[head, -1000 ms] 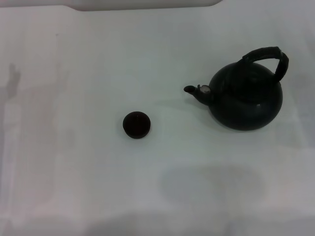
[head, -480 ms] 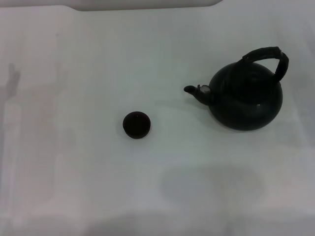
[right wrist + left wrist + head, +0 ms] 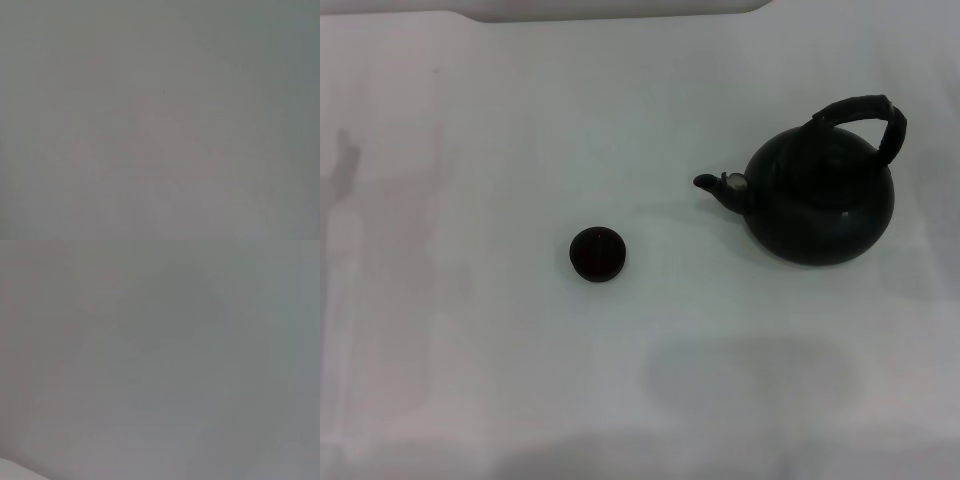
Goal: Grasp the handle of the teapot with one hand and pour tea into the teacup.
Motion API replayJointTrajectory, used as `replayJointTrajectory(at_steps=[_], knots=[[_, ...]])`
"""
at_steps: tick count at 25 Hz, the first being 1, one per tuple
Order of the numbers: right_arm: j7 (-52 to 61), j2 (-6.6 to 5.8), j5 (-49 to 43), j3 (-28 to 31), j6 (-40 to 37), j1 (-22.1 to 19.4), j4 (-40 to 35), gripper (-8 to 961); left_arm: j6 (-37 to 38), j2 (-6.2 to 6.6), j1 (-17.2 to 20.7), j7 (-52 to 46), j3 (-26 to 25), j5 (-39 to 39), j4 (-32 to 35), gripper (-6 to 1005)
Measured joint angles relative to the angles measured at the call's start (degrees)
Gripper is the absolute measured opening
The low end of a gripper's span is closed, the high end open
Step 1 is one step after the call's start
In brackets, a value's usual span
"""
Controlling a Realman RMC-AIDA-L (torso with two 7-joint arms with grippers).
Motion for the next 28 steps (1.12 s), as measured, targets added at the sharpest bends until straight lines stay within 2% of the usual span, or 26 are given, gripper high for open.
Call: replayJointTrajectory(at_steps=[28], knots=[[0.0,-0.07,0.0,0.0,0.1,-0.2,0.1,737,0.0,0.00,0.4,0.0,0.0,0.1,-0.5,887]])
